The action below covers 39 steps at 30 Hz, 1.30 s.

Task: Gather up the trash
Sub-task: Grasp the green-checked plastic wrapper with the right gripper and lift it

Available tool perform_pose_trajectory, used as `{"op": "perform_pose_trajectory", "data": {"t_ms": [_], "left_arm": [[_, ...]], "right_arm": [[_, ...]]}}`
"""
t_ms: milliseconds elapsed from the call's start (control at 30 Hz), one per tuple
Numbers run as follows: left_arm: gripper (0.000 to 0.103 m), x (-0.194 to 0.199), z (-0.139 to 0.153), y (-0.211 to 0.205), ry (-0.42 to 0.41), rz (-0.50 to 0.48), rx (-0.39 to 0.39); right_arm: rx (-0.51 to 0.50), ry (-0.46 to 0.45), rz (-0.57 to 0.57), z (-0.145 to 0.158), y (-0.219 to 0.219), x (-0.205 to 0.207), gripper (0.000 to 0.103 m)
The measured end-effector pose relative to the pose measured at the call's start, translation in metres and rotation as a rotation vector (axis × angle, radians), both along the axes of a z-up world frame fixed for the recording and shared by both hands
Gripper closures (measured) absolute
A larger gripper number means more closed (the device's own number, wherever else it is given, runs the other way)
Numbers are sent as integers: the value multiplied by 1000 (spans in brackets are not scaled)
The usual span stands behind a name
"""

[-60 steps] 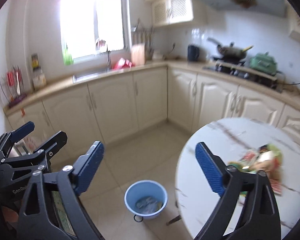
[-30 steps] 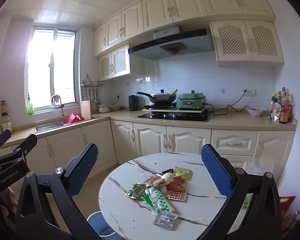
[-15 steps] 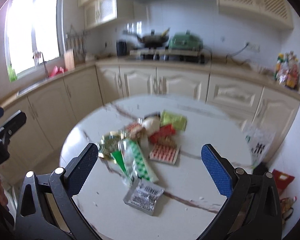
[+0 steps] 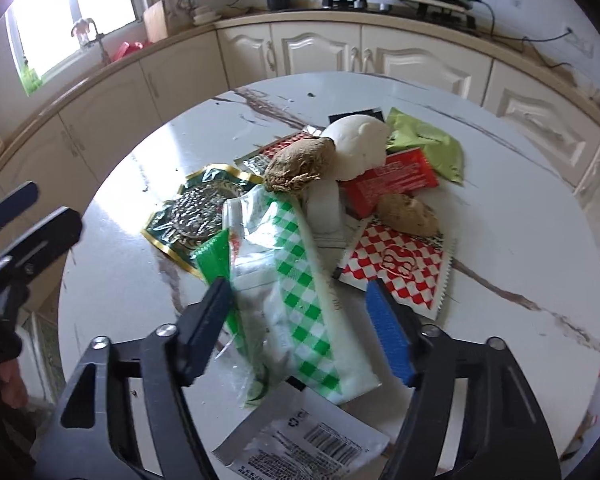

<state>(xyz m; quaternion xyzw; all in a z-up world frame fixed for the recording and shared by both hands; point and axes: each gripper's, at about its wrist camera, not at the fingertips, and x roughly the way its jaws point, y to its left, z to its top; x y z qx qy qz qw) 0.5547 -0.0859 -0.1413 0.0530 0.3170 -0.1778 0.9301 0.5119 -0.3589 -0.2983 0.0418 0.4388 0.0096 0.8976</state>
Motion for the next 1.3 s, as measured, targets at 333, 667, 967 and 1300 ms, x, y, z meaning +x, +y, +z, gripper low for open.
{"op": "perform_pose_trajectory", "data": {"t_ms": [333, 667, 967, 1300], "left_arm": [[1, 4, -10, -15, 21, -70, 3], [1, -9, -12, 11, 16, -2, -5], [1, -31, -6, 3, 11, -20, -15], [1, -58, 3, -18, -1, -22, -18]], "right_arm": [[36, -19, 34, 11, -26, -11, 102], [-30, -18, 94, 11, 4, -7, 30], [-27, -12, 148, 7, 8, -1, 56], [-28, -63, 128, 22, -8, -16, 57]]}}
